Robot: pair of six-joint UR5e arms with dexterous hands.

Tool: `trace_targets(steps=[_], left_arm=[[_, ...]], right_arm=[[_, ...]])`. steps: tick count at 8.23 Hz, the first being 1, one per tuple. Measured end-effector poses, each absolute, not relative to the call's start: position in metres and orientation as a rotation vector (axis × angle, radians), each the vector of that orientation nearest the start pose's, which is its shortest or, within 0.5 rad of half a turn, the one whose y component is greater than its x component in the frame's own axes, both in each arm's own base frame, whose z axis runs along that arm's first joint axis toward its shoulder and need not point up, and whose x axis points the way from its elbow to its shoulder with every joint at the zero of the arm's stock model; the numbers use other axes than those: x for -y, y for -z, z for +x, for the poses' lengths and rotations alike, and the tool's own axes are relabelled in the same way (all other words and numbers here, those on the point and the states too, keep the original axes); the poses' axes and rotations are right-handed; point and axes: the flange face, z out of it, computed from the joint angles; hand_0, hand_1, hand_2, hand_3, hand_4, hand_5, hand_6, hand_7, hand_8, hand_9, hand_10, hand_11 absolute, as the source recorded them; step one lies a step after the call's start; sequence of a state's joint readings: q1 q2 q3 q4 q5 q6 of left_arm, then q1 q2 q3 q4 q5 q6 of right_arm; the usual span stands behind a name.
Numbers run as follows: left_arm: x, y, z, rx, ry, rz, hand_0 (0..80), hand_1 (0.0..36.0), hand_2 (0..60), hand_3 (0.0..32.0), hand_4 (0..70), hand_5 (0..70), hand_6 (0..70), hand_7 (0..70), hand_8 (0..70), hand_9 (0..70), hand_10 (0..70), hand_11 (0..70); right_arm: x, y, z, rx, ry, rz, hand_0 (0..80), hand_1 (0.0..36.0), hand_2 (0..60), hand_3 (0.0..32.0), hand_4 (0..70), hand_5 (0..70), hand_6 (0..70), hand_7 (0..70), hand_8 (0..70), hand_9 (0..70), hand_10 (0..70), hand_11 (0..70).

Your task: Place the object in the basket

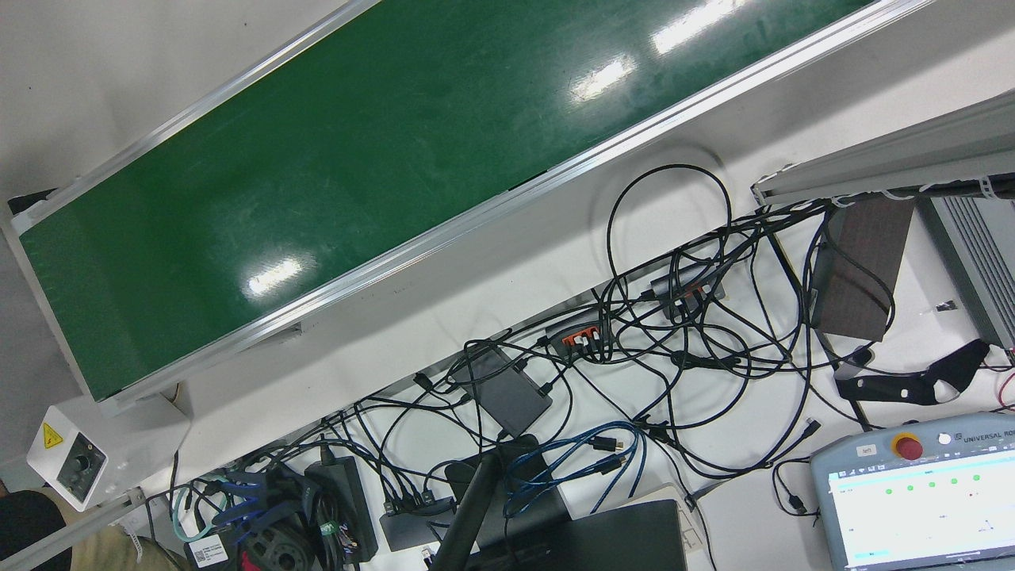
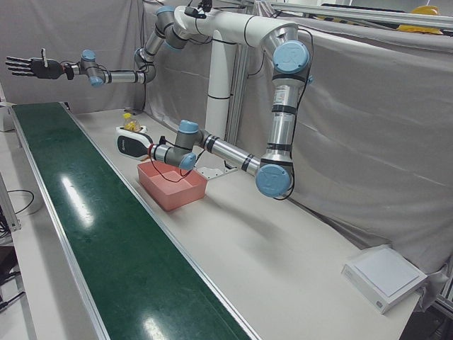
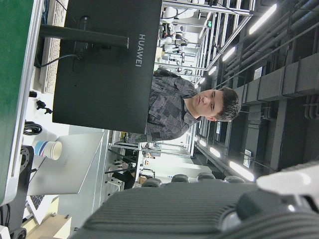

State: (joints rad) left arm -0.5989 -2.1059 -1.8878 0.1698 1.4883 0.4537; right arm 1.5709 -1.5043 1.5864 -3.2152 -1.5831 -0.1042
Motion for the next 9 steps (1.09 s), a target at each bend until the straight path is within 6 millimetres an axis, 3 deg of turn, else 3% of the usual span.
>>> trace_targets(steps=[2, 3, 4, 5, 6, 7, 8, 9], left_arm=[[0.428, -0.246, 0.464, -2.367, 0.880, -0.627, 47.9, 12.5, 55.9, 0.0, 70.0, 70.0, 65.7, 70.0, 61.9, 70.0, 62.3, 70.0], [0.417, -0.246, 0.473, -2.369, 0.855, -0.635, 47.5, 10.7, 43.6, 0.0, 70.0, 69.4, 54.8, 70.0, 53.5, 70.0, 55.3, 70.0], [0.412, -0.255, 0.476, -2.368, 0.844, -0.632, 46.9, 8.8, 25.9, 0.0, 51.2, 52.2, 35.9, 56.2, 40.2, 57.0, 47.3, 66.5], [0.409, -0.274, 0.474, -2.367, 0.839, -0.626, 47.2, 4.4, 0.0, 0.0, 31.1, 39.1, 15.8, 33.4, 26.4, 41.2, 40.4, 56.9], [0.406, -0.297, 0.469, -2.371, 0.834, -0.625, 47.2, 2.3, 0.0, 0.0, 20.4, 31.8, 6.1, 17.7, 17.7, 28.0, 32.0, 46.1], [0.402, -0.319, 0.463, -2.381, 0.825, -0.631, 47.0, 1.8, 0.0, 0.0, 15.7, 28.5, 1.4, 11.1, 14.7, 21.6, 25.0, 36.7], [0.400, -0.332, 0.458, -2.394, 0.816, -0.637, 46.8, 1.4, 0.0, 1.8, 10.7, 20.2, 0.0, 6.0, 12.4, 16.2, 14.4, 21.4], [0.398, -0.339, 0.456, -2.405, 0.809, -0.643, 47.2, 1.3, 0.0, 7.4, 8.3, 11.5, 0.0, 3.3, 9.1, 11.8, 7.4, 11.2]], right_arm=[[0.519, -0.654, 0.132, -2.288, 2.268, -0.105, 0.0, 0.0, 0.0, 0.0, 0.0, 0.0, 0.0, 0.0, 0.0, 0.0, 0.0, 0.0], [0.519, -0.654, 0.132, -2.288, 2.269, -0.105, 0.0, 0.0, 0.0, 0.0, 0.0, 0.0, 0.0, 0.0, 0.0, 0.0, 0.0, 0.0], [0.519, -0.654, 0.132, -2.288, 2.269, -0.105, 0.0, 0.0, 0.0, 0.0, 0.0, 0.0, 0.0, 0.0, 0.0, 0.0, 0.0, 0.0], [0.519, -0.654, 0.132, -2.288, 2.269, -0.105, 0.0, 0.0, 0.0, 0.0, 0.0, 0.0, 0.0, 0.0, 0.0, 0.0, 0.0, 0.0], [0.519, -0.654, 0.132, -2.288, 2.269, -0.105, 0.0, 0.0, 0.0, 0.0, 0.0, 0.0, 0.0, 0.0, 0.0, 0.0, 0.0, 0.0], [0.519, -0.654, 0.132, -2.288, 2.269, -0.105, 0.0, 0.0, 0.0, 0.0, 0.0, 0.0, 0.0, 0.0, 0.0, 0.0, 0.0, 0.0], [0.519, -0.654, 0.132, -2.288, 2.269, -0.105, 0.0, 0.0, 0.0, 0.0, 0.0, 0.0, 0.0, 0.0, 0.0, 0.0, 0.0, 0.0], [0.519, -0.653, 0.132, -2.288, 2.268, -0.105, 0.0, 0.0, 0.0, 0.0, 0.0, 0.0, 0.0, 0.0, 0.0, 0.0, 0.0, 0.0]])
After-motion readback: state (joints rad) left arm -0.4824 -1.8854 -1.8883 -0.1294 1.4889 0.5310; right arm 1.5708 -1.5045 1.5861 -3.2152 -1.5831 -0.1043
